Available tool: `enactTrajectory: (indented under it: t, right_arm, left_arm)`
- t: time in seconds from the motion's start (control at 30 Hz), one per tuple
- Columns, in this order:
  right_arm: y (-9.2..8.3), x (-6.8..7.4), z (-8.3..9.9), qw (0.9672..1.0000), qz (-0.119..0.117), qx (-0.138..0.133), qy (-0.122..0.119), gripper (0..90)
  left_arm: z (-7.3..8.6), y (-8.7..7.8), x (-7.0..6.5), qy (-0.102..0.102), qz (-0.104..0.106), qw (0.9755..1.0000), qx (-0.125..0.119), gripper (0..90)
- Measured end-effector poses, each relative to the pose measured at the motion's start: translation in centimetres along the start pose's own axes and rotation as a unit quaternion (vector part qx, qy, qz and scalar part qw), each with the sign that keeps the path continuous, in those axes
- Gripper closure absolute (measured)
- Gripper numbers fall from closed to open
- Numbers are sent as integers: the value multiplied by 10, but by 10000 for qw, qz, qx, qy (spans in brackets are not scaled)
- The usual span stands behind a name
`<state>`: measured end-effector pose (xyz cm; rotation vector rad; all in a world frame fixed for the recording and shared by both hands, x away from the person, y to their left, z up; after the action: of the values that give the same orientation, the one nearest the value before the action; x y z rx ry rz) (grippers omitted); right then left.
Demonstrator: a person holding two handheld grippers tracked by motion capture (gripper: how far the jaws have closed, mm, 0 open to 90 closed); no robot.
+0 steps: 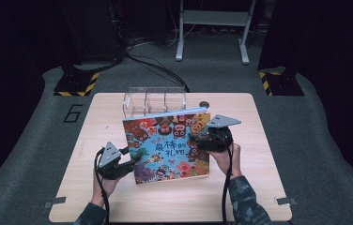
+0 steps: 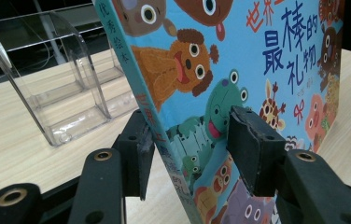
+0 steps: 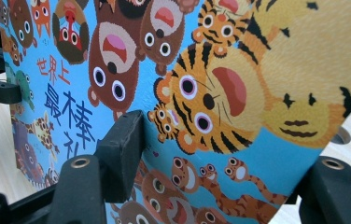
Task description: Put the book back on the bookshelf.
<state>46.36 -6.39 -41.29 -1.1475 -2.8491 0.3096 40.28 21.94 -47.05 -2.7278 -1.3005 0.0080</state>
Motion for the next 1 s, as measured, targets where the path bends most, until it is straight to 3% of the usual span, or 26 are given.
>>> enactTrajectory:
  t: [0.17, 0.3, 0.37, 0.47, 0.67, 0.77, 0.93, 1.0]
  right_arm:
    - [-2, 3, 1, 9999, -63, -91, -99, 385]
    - [-4, 2, -2, 9996, -32, -263, -135, 384]
    - [-4, 3, -3, 9994, -21, -296, -177, 385]
    - [-3, 4, -4, 9995, -41, -233, -213, 386]
    - [-4, 3, -2, 9994, -209, -203, -167, 389]
    - [-5, 3, -2, 9986, -301, -304, -299, 387]
    - [-6, 3, -1, 9985, -312, -353, -290, 384]
    - [-6, 3, 0, 9986, -295, -353, -265, 380]
  left_arm:
    - [1, -3, 0, -27, 11, 10000, 7, 528]
    - [-5, -2, 0, 98, -118, 9996, -221, 540]
    - [-4, -2, 1, 30, -60, 9999, -111, 542]
    - [0, -2, 1, 75, -101, 9998, -181, 543]
    - [0, -7, -1, 28, 267, 9994, -208, 554]
    - [-1, -5, -4, 6, 428, 9988, -217, 545]
    - [-3, -3, -5, 35, 464, 9986, -253, 538]
    - [-4, -3, -4, 40, 485, 9987, -144, 539]
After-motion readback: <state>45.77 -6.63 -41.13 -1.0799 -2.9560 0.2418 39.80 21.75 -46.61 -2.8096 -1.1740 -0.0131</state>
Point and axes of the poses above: each handheld gripper's, and its own axes: y roughly forward along the jaws, z roughly out of its underside, x roughly to its left, the point moved 6 cm from there along y, roughly forward along the jaws, and after that the axes turned 15 degrees about -x, right-handed, at the moved point
